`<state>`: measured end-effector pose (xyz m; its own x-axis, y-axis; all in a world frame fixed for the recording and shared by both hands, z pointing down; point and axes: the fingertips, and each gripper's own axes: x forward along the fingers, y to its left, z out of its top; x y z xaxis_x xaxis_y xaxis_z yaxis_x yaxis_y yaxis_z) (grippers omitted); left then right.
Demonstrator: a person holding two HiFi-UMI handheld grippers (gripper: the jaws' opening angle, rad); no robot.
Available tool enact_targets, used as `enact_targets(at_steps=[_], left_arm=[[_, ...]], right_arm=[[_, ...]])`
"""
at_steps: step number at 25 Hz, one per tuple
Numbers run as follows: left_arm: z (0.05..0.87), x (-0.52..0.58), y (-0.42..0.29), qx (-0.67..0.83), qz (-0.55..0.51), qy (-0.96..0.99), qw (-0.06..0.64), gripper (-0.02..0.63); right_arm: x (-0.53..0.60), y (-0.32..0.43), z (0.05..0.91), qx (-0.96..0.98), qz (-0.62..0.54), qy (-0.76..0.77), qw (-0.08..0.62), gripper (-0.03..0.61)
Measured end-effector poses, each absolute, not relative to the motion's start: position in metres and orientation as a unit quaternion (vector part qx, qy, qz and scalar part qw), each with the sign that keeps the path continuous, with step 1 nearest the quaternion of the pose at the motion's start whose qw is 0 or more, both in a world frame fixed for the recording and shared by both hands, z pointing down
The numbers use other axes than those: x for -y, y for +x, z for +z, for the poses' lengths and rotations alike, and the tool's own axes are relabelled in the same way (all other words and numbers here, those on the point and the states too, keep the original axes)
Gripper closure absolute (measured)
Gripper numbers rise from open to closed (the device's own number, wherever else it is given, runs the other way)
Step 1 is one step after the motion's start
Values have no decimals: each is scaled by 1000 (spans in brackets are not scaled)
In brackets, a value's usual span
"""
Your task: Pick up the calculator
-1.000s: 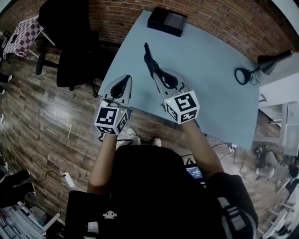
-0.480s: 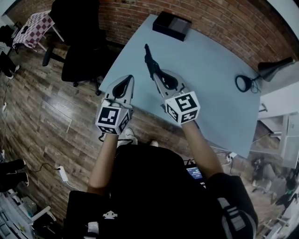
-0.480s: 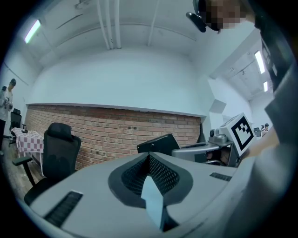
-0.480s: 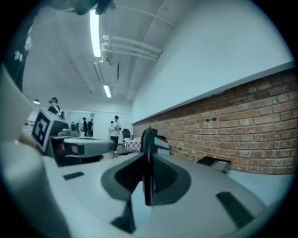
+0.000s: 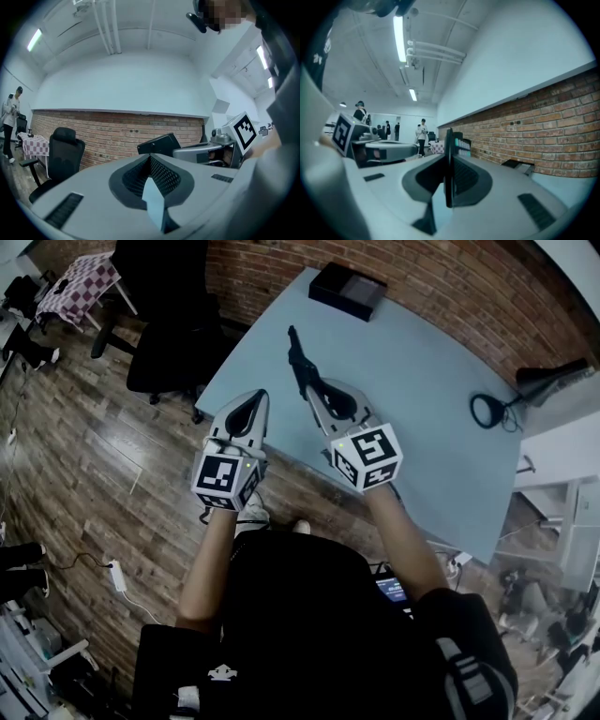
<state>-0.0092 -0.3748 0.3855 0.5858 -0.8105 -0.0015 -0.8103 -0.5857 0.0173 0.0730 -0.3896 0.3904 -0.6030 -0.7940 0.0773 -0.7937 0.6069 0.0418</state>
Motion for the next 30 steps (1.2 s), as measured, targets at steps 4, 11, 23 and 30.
enact_targets(at_steps=[4,11,23,30], left_arm=[[384,364,-9,465,-7,885,-3,611],[382,348,-12,473,-1,881,3,611],[364,341,-24,475,-12,880,-16,611],[358,330,-41,467,-19,884,-17,611]], right_arm=[[379,77,390,899,-1,437,41,531],[368,78,384,900,2,435,32,531],[358,69,371,900,-1,435,16,531],[344,52,364,897,-6,441,12,531]])
